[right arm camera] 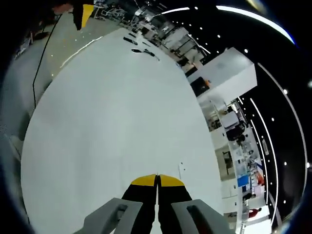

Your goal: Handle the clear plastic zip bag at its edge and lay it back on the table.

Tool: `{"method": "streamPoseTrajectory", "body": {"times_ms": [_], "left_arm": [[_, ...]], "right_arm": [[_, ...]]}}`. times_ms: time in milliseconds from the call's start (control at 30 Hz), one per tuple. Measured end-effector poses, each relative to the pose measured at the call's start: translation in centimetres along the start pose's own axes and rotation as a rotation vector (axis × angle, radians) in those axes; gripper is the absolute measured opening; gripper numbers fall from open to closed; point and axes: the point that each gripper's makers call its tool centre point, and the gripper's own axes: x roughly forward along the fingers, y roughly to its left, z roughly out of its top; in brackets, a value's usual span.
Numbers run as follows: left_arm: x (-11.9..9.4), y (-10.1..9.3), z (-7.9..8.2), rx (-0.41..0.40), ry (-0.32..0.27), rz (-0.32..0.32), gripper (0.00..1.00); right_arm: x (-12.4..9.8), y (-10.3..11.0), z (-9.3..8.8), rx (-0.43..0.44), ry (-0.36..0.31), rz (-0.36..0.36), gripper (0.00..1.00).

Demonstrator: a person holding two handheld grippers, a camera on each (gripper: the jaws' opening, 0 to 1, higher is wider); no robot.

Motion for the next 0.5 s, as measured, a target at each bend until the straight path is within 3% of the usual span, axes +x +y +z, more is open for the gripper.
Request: {"method": "streamPoseTrajectory", "body": {"times_ms": [333, 500], "left_arm": [[0.0, 0.1, -0.5, -0.014, 0.005, 0.000, 0.39], [0.0, 0.0, -0.7, -0.018, 0.007, 0.000, 0.39]], "right_arm": [[1.4, 4.6, -0.4, 0.001, -0.002, 0.039, 0.00], [1.9, 6.3, -0.5, -0.039, -0.006, 0.057, 0.00]]}}
